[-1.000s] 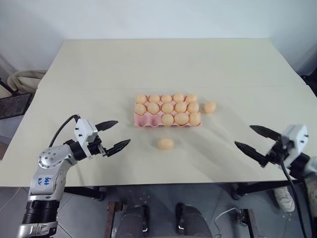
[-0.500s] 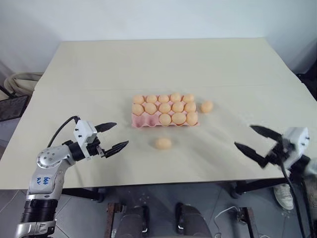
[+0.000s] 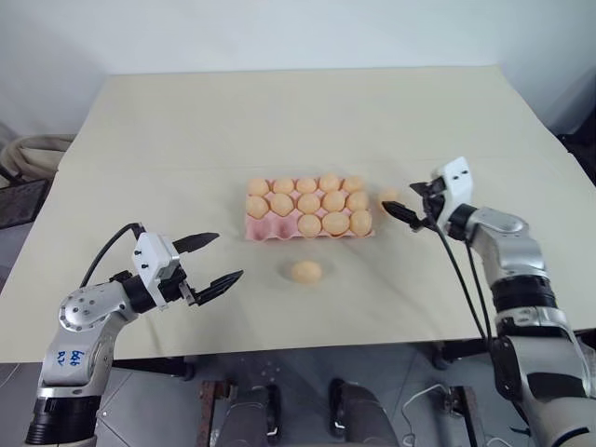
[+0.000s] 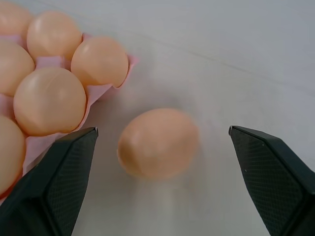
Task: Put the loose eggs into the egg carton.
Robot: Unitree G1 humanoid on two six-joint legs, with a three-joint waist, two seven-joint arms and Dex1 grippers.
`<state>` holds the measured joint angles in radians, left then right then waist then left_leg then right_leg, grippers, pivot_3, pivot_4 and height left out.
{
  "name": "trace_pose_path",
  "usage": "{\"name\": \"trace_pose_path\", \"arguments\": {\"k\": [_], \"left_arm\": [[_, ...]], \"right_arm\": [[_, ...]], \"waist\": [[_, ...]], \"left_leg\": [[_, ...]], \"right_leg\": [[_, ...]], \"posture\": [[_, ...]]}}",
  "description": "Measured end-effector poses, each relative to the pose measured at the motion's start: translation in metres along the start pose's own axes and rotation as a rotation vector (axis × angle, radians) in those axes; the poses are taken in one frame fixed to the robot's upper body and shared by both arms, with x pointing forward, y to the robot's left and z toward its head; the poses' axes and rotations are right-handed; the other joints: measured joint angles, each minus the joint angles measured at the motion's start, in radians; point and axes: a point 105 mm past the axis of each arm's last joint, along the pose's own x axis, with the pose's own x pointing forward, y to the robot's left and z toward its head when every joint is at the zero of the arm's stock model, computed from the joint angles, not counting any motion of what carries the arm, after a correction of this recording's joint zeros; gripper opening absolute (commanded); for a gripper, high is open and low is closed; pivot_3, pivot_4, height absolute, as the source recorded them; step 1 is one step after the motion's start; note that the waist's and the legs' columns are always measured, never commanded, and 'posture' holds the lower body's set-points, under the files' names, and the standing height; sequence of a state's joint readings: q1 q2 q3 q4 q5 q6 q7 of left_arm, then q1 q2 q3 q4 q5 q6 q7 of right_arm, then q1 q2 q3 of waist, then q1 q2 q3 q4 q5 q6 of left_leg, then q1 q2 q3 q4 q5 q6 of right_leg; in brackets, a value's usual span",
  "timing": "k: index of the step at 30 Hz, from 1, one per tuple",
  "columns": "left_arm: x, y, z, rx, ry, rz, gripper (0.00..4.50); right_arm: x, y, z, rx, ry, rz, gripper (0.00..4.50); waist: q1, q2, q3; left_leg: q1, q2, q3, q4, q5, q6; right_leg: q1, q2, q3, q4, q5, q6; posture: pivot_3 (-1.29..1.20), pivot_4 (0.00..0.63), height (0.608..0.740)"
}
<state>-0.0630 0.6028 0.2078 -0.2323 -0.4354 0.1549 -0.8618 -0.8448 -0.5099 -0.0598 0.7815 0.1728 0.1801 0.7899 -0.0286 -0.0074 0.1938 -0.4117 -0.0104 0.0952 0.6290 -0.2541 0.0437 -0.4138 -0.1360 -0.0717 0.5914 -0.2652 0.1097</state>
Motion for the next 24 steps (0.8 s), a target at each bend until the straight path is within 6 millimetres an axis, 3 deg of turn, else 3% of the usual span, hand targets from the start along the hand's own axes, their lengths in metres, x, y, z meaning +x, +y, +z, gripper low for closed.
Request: {"name": "trace_pose_path", "arguments": {"k": [3,6,14,21,24], "left_arm": [[0.002,-0.004,0.007,0.015,-0.027,-0.009,4.5],[0.003,-0.008,0.01,0.024,-0.042,-0.021,4.5],[0.002,-0.017,0.014,0.032,-0.074,-0.063,4.5],[0.002,-0.018,0.013,0.034,-0.077,-0.078,4.5],[0.002,-0.017,0.011,0.03,-0.075,-0.074,4.5]], "right_arm": [[0.011,0.0,-0.009,0.015,0.039,-0.022,4.45],[0.014,-0.001,-0.014,0.027,0.039,-0.034,3.88],[0.017,0.003,-0.012,-0.003,-0.016,-0.019,1.07],[0.014,0.015,0.019,-0.075,-0.155,0.088,1.07],[0.013,0.015,0.018,-0.092,-0.136,0.096,1.07]], "waist": [[-0.004,0.0,0.0],[-0.004,0.0,0.0],[-0.005,0.0,0.0],[-0.007,0.0,0.0],[-0.007,0.0,0.0]], "left_leg": [[0.0,0.001,0.002,0.001,0.0,0.0],[0.001,0.002,0.004,0.001,0.0,0.0],[0.004,0.004,0.009,0.002,-0.001,0.0],[0.005,0.005,0.009,0.002,-0.001,-0.001],[0.005,0.005,0.009,0.002,-0.001,-0.001]], "right_leg": [[0.0,-0.001,-0.005,0.0,0.0,0.0],[0.0,0.001,-0.007,0.001,0.0,0.0],[0.0,0.002,-0.007,0.003,0.0,0.0],[0.0,0.003,-0.006,0.004,0.001,-0.001],[0.0,0.002,-0.005,0.004,0.001,-0.001]], "posture": [[0.0,0.15,0.74],[0.0,0.15,0.74],[0.0,0.15,0.74],[0.0,0.15,0.74],[0.0,0.15,0.74]]}}
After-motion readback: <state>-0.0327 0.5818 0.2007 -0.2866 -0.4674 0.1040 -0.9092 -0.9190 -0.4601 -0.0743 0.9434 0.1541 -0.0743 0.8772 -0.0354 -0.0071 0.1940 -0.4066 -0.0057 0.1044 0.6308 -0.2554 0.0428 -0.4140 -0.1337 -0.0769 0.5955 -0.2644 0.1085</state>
